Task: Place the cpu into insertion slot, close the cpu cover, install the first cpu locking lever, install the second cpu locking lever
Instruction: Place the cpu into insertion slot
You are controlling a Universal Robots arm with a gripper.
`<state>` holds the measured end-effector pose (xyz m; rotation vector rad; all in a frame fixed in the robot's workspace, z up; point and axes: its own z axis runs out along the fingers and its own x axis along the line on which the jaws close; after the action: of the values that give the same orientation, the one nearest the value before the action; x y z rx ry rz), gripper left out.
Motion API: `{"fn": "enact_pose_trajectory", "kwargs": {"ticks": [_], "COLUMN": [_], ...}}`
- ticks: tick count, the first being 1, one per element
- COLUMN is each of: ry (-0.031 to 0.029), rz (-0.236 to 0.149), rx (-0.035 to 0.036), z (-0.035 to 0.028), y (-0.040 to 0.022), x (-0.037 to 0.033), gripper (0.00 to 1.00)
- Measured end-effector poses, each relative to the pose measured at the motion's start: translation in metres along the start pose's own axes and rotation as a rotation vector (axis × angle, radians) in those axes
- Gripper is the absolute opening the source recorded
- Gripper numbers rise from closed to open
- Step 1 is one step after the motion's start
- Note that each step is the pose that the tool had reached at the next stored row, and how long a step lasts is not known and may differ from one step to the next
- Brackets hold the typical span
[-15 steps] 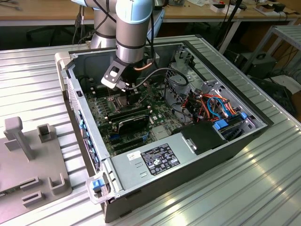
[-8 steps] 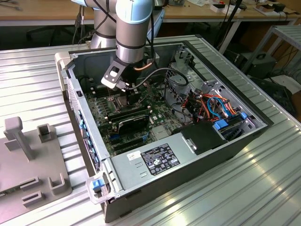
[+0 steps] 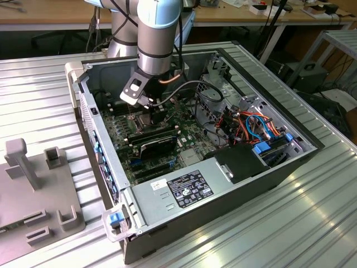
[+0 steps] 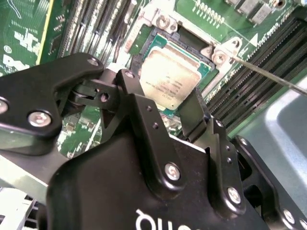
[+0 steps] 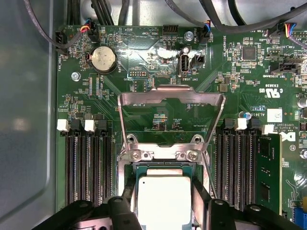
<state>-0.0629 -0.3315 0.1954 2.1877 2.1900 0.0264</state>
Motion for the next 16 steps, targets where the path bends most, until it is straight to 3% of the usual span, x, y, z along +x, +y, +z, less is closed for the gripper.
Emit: {"fn": "enact_pose_trajectory", "kwargs": {"ticks": [1,7,12,16], "ry": [0.0002,-0.0009,-0.0024,-0.0024], "rz": [0.0,0.001,0.035,0.036], "rx": [0.0,0.0007,0.0014,0.0014], "z": [0.0001,-0.0003,-0.0002,-0.0002], "y": [0.0001,0.0003,0.0016,0.0017], "x": [0.0001,-0.0001,-0.0001,-0.0001], "gripper": [0.62,0.62,0.62,0.62]}}
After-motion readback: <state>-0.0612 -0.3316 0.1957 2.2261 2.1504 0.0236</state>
